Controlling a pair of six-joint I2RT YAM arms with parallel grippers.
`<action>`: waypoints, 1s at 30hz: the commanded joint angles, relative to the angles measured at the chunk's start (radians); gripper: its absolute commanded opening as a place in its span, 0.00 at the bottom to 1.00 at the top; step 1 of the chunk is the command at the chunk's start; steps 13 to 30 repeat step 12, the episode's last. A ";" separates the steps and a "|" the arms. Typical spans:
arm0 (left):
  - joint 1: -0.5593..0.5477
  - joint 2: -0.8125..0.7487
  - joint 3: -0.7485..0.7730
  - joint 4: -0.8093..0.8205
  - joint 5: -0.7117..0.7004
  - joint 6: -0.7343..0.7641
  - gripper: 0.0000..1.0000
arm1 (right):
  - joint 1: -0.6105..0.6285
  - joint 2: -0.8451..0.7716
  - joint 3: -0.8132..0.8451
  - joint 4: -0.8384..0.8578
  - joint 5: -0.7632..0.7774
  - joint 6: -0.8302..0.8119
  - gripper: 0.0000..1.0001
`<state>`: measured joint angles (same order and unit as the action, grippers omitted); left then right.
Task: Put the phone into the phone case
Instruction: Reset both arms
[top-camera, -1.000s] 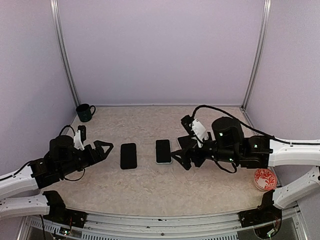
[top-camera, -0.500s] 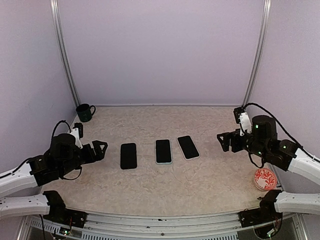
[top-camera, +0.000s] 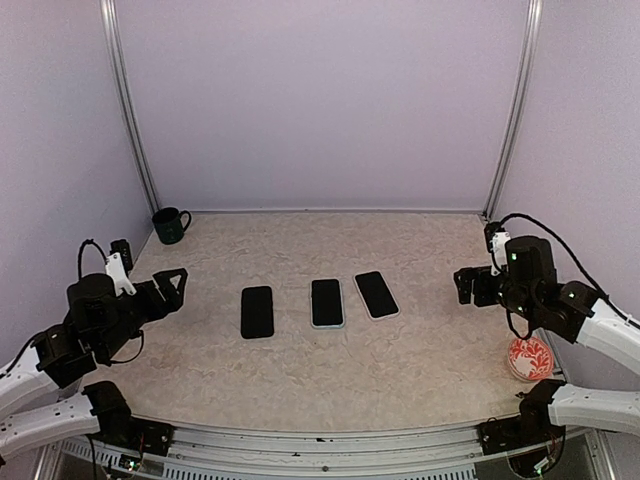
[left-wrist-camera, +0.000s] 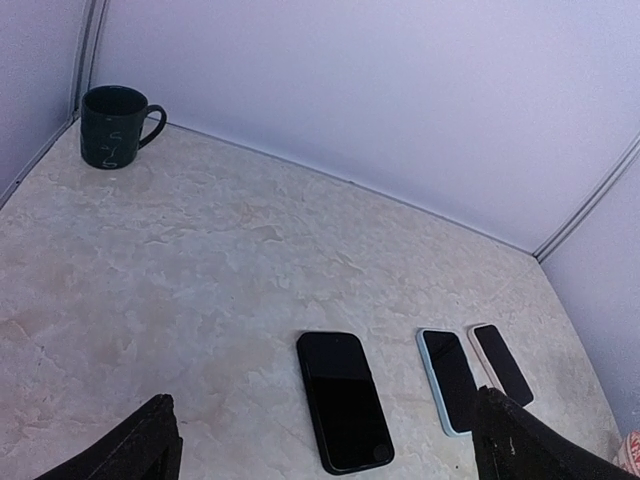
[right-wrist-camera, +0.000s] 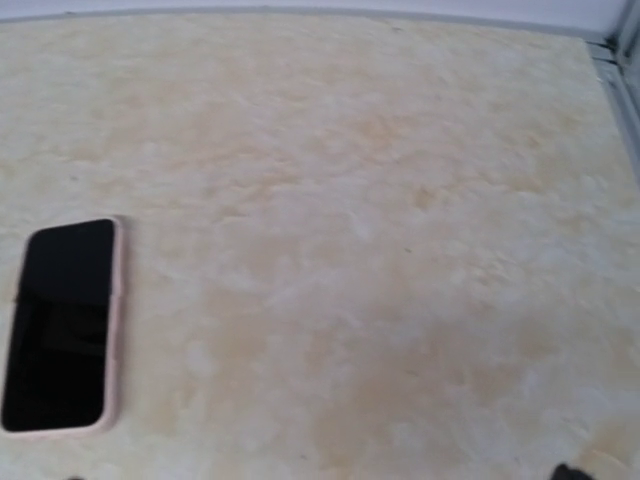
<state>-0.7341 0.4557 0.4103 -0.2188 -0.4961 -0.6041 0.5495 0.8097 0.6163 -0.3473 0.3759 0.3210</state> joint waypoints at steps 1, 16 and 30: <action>0.006 0.047 0.033 -0.040 -0.028 0.026 0.99 | -0.010 -0.010 0.024 -0.014 0.060 0.026 0.99; 0.012 0.044 0.055 -0.063 -0.025 0.030 0.99 | -0.010 -0.165 -0.005 0.020 0.031 -0.008 0.99; 0.012 0.044 0.055 -0.063 -0.025 0.030 0.99 | -0.010 -0.165 -0.005 0.020 0.031 -0.008 0.99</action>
